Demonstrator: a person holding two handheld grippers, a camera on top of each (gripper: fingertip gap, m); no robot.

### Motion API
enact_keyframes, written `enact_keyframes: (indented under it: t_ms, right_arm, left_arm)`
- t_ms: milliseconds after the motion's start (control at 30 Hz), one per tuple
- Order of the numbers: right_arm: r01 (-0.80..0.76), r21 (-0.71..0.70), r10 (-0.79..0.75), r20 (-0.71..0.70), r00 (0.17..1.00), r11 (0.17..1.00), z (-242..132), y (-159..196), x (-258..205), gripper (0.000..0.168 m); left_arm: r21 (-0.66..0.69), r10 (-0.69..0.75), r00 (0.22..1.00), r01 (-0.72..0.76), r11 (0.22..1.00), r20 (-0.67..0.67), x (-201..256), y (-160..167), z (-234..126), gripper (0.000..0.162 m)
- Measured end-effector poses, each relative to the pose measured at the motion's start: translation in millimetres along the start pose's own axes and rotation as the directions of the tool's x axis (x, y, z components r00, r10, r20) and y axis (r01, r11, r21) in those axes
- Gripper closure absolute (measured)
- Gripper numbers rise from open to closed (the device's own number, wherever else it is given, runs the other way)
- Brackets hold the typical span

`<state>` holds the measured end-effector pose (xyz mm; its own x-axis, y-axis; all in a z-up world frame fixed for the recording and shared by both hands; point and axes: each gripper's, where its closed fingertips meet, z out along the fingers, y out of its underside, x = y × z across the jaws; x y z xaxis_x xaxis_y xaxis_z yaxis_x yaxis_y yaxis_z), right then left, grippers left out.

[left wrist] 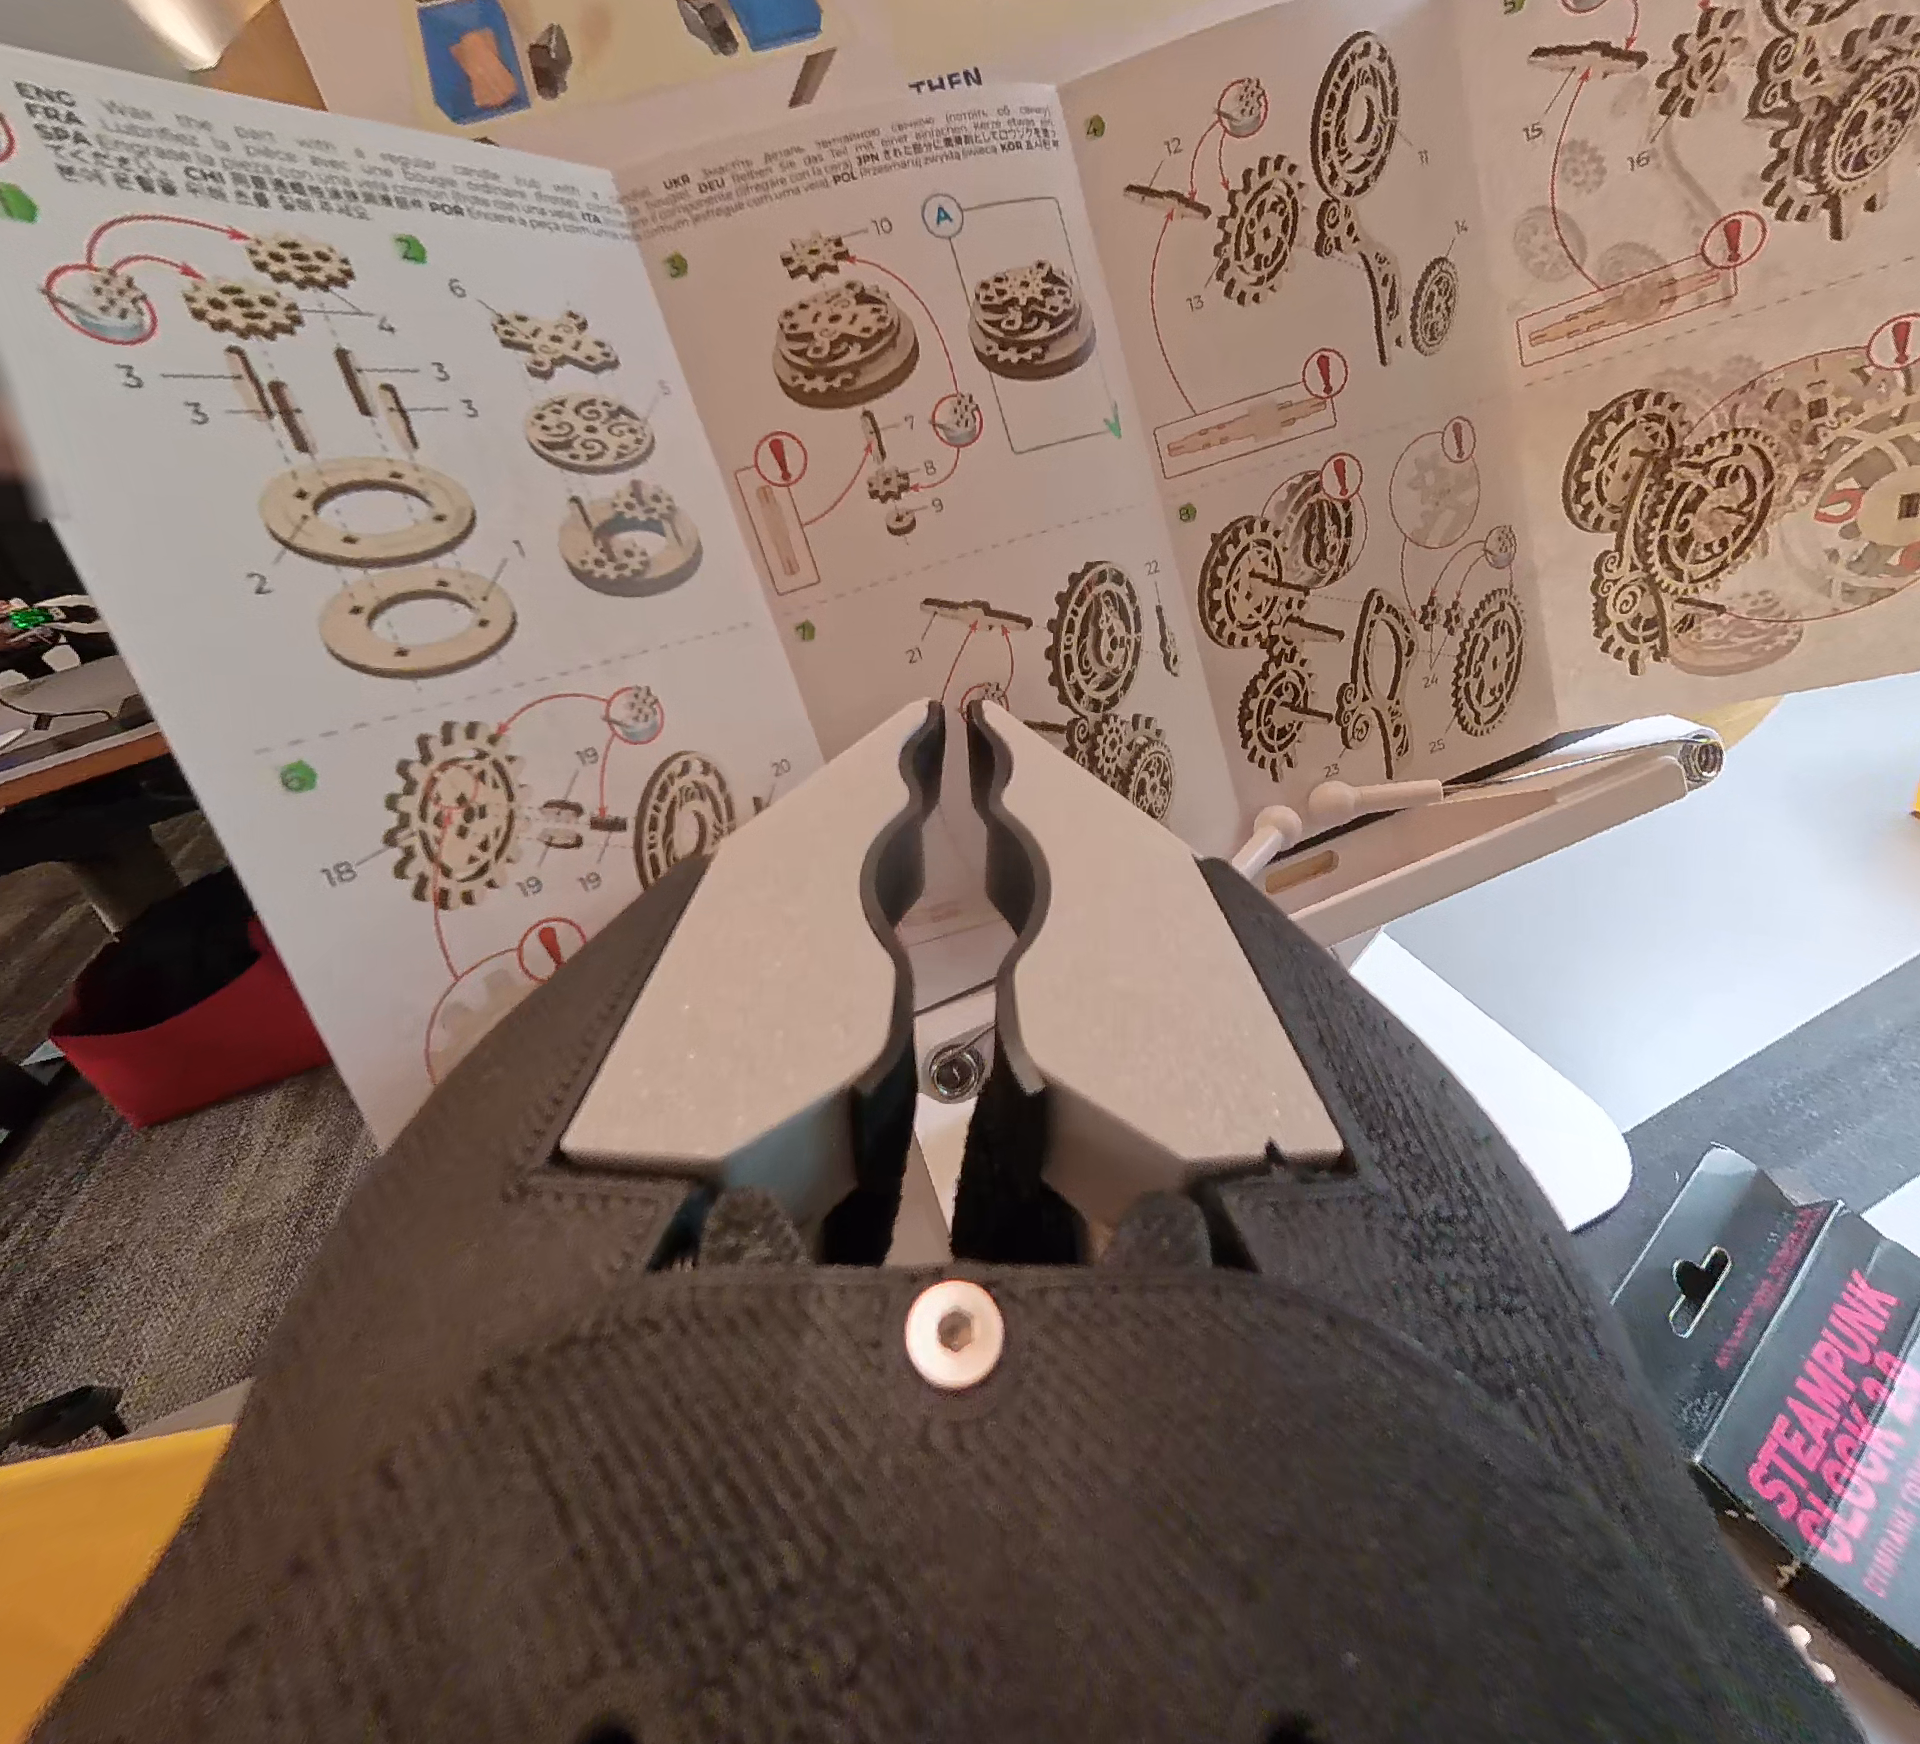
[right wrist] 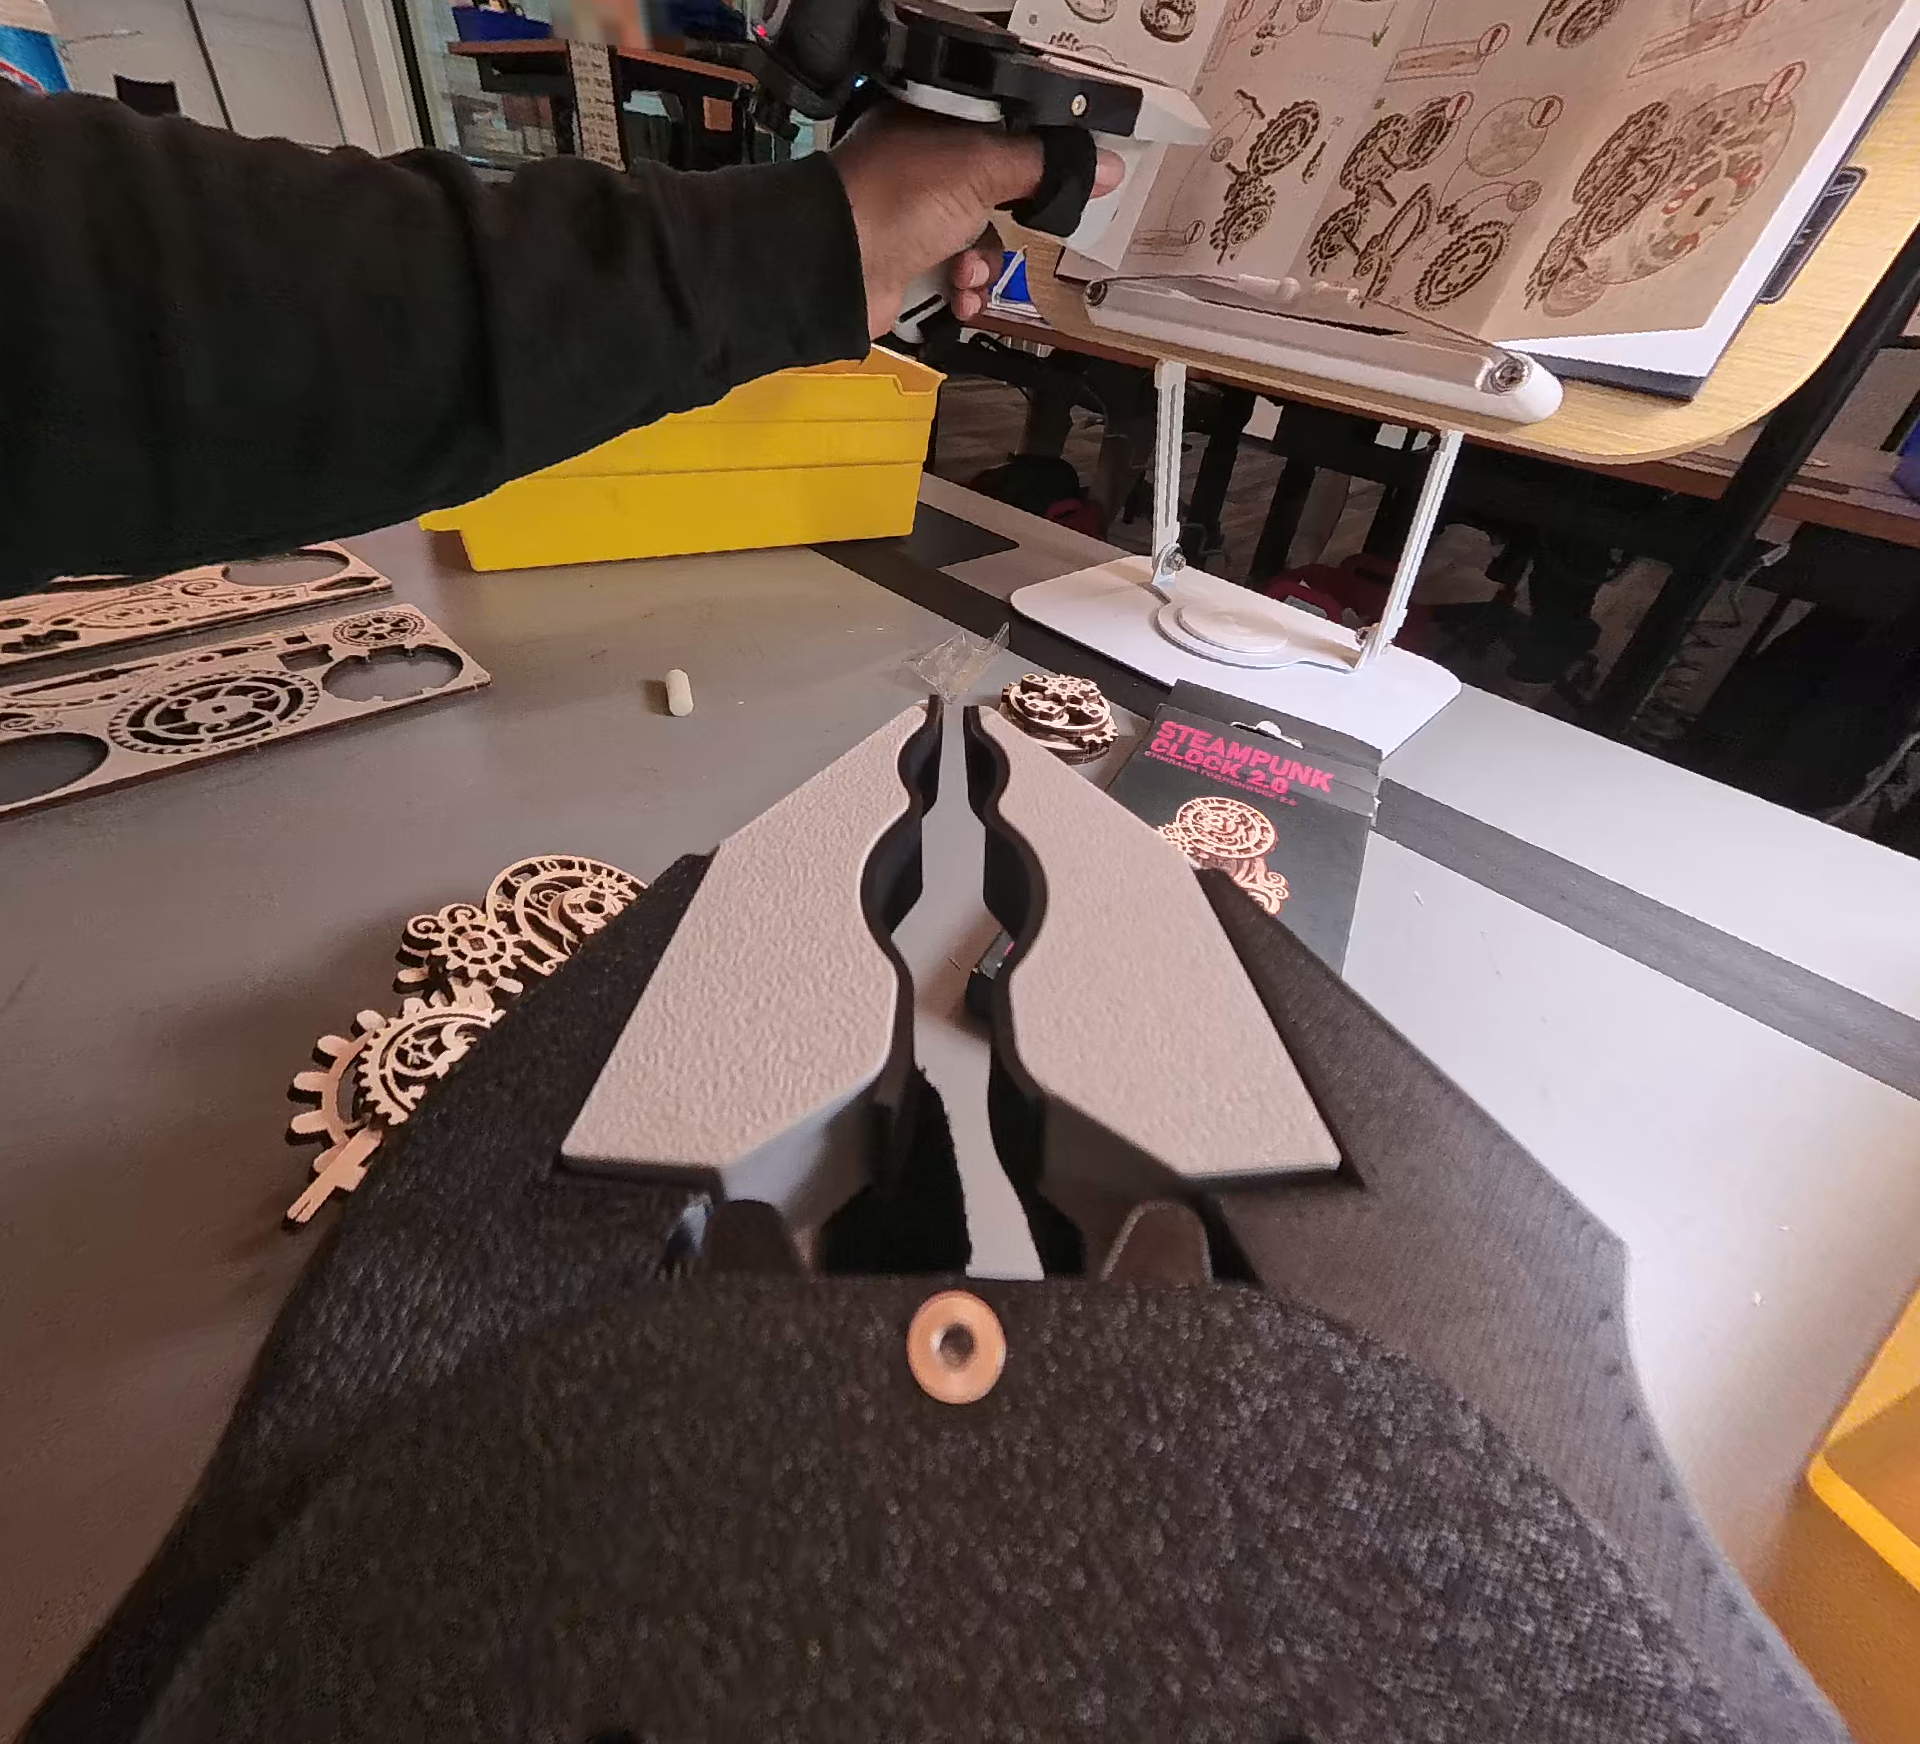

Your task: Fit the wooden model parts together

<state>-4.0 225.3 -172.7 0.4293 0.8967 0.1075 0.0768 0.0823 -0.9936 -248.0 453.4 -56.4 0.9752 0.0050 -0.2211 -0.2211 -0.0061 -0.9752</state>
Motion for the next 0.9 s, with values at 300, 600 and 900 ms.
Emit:
enact_keyframes:
  t_ms: [300,600,900]
  right_arm:
    - [0.005,-0.003,-0.005,0.0,1.0,1.0,0.1,0.9,0.2,0.165]
    - [0.006,-0.005,-0.006,0.001,1.0,1.0,0.2,1.5,0.1,0.166]
    - [0.007,-0.007,-0.007,0.007,1.0,1.0,0.4,1.8,-1.0,0.166]
  left_arm:
    - [0.006,-0.018,1.0,0.018,1.0,-0.006,1.3,-1.5,0.8,0.16]
    - [0.01,-0.027,0.999,0.027,1.0,-0.029,13.1,-4.9,2.3,0.162]
    - [0.002,-0.007,0.998,0.007,1.0,-0.058,30.3,5.5,-2.6,0.162]
